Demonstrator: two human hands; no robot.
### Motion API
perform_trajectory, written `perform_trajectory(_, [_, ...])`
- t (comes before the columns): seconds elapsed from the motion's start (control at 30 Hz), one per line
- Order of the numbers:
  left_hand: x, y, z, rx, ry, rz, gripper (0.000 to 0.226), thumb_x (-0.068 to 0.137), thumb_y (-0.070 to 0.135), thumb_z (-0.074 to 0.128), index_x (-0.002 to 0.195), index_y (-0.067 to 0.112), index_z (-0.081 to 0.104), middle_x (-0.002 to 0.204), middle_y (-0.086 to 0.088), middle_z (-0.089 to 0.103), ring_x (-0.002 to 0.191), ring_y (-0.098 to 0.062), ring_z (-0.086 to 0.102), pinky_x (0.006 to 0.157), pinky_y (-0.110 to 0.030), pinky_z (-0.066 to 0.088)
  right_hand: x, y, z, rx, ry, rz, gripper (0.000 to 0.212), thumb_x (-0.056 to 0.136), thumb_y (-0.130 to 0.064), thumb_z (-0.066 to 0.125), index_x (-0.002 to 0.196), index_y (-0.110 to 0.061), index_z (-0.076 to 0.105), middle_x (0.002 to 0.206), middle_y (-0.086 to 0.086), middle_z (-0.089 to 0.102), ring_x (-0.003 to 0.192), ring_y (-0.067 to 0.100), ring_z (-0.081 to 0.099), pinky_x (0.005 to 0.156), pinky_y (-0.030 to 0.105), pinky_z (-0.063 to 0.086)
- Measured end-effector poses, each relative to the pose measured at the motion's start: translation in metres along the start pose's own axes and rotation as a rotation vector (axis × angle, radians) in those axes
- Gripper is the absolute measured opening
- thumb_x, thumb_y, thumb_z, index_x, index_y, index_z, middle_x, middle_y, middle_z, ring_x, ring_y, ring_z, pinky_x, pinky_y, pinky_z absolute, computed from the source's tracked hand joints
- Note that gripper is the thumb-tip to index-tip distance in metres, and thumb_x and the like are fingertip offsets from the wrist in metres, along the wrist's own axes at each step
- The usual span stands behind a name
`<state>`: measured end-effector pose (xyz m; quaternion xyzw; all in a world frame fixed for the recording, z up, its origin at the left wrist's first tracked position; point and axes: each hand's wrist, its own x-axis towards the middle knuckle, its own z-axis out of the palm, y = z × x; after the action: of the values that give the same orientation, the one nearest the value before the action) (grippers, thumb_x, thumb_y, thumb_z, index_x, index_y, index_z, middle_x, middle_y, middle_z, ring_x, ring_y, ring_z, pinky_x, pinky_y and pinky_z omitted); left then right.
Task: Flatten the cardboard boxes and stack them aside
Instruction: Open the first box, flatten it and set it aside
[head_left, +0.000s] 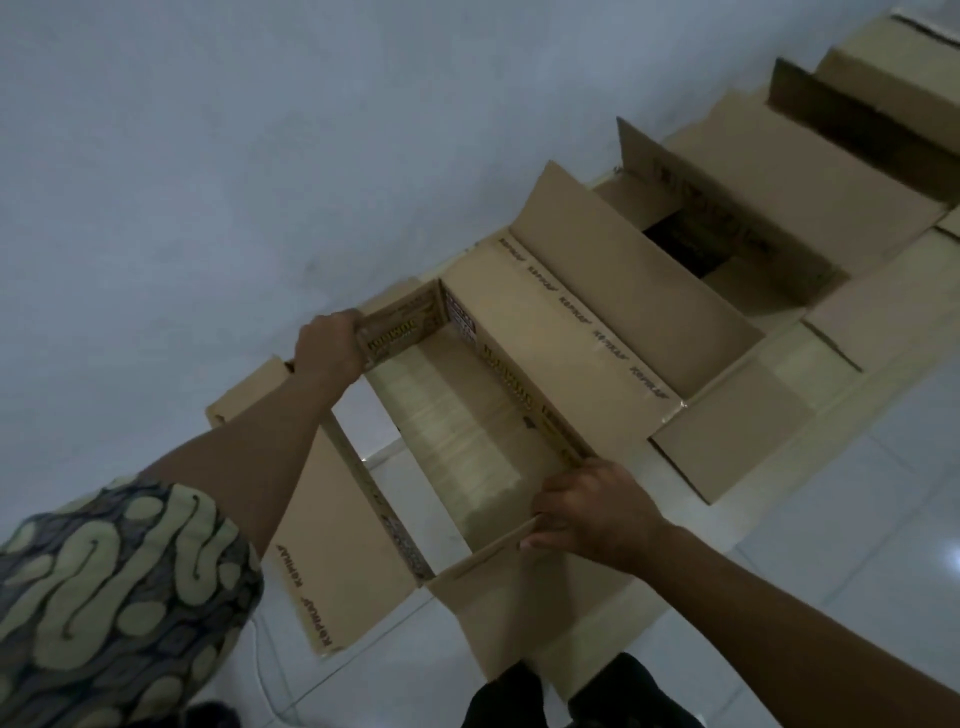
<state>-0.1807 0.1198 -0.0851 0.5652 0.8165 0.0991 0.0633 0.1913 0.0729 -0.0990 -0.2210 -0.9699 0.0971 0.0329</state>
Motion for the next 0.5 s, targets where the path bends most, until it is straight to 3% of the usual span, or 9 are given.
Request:
perform_trajectory(0.07, [-0.005, -0.001, -0.006, -0.032, -0.022, -0.022, 0.029, 0.087, 0.011, 0.057, 0.113, 0.004, 0.069, 0.105, -0.024, 0.070, 0.096, -0.041, 0.064, 0.079, -0.041, 0.049, -0.002, 0.001, 0.000, 0.003, -0.018, -0.011, 0.044, 0.082, -0.072, 0.057, 0.074, -0.031, 0.070, 0.068, -0.012, 0.063, 0.060, 0.012, 0.061, 0.058, 0.027, 0.043])
perform_trajectory(0.17, [-0.017, -0.008, -0.016, -0.140, -0.085, -0.090, 0.045, 0.094, 0.031, 0.056, 0.133, 0.008, 0.059, 0.131, -0.018, 0.061, 0.119, -0.037, 0.056, 0.097, -0.039, 0.043, -0.009, 0.006, -0.009, 0.114, -0.031, 0.011, 0.057, 0.087, -0.078, 0.046, 0.084, -0.027, 0.072, 0.077, -0.009, 0.065, 0.066, 0.010, 0.059, 0.059, 0.025, 0.044])
perform_trajectory(0.3, [-0.057, -0.020, -0.018, -0.162, -0.097, -0.258, 0.063, 0.096, 0.044, 0.052, 0.149, 0.013, 0.036, 0.152, -0.013, 0.040, 0.139, -0.032, 0.037, 0.111, -0.045, 0.030, -0.009, 0.015, -0.017, 0.173, 0.295, 0.055, 0.037, 0.094, -0.050, 0.059, 0.096, -0.016, 0.072, 0.091, -0.001, 0.068, 0.079, 0.013, 0.060, 0.062, 0.021, 0.041])
perform_trajectory(0.37, [-0.085, -0.023, -0.012, -0.111, -0.035, -0.352, 0.065, 0.094, 0.050, 0.050, 0.149, 0.017, 0.035, 0.153, -0.013, 0.036, 0.141, -0.032, 0.031, 0.112, -0.056, 0.026, 0.000, 0.018, -0.020, 0.130, 0.463, 0.079, 0.022, 0.094, -0.031, 0.062, 0.094, -0.012, 0.073, 0.093, 0.002, 0.069, 0.084, 0.019, 0.061, 0.063, 0.027, 0.050])
perform_trajectory(0.43, [-0.114, -0.022, -0.009, -0.069, 0.006, -0.470, 0.066, 0.092, 0.056, 0.046, 0.144, 0.018, 0.033, 0.154, -0.015, 0.030, 0.143, -0.034, 0.026, 0.109, -0.064, 0.025, 0.013, 0.024, -0.022, 0.134, 0.507, 0.179, 0.020, 0.093, -0.023, 0.063, 0.102, -0.008, 0.072, 0.105, 0.007, 0.070, 0.096, 0.026, 0.063, 0.078, 0.040, 0.055])
perform_trajectory(0.5, [-0.141, -0.021, -0.008, -0.094, 0.003, -0.638, 0.074, 0.090, 0.062, 0.043, 0.148, 0.019, 0.025, 0.157, -0.014, 0.024, 0.144, -0.034, 0.023, 0.111, -0.064, 0.021, 0.024, 0.035, -0.025, 0.137, 0.417, 0.407, 0.037, 0.092, -0.028, 0.059, 0.120, -0.005, 0.066, 0.128, 0.014, 0.063, 0.117, 0.034, 0.057, 0.097, 0.048, 0.048])
